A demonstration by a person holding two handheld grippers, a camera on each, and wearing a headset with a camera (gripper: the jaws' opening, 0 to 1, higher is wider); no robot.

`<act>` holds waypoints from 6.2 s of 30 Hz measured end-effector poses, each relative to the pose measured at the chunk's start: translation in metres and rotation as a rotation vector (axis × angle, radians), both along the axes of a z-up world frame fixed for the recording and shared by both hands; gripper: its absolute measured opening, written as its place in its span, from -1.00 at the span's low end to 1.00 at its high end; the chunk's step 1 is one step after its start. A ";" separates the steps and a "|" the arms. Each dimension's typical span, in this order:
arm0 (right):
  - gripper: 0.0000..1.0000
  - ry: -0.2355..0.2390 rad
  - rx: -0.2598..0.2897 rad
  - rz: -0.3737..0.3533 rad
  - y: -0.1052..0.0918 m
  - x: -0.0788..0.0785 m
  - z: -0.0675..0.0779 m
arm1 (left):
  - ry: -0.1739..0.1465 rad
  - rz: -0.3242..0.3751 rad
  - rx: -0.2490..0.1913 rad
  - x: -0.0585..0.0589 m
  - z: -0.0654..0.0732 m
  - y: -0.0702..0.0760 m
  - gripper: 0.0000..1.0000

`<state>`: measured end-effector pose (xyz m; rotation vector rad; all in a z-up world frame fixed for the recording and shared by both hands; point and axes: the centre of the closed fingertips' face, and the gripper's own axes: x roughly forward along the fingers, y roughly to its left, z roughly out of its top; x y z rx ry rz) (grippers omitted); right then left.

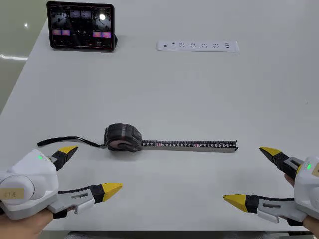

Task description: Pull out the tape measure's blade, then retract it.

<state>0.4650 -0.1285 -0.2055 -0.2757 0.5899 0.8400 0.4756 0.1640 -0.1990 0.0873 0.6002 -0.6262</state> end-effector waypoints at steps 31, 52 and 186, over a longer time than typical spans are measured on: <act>0.77 0.020 -0.029 0.002 -0.016 0.013 -0.012 | 0.047 0.040 -0.080 0.030 -0.013 -0.025 0.69; 0.76 0.031 -0.052 -0.010 -0.032 0.028 -0.014 | 0.069 0.082 -0.156 0.045 -0.016 -0.038 0.66; -0.76 0.184 -0.422 0.631 -0.013 0.074 -0.058 | 0.110 0.563 -0.101 0.085 -0.041 -0.026 0.24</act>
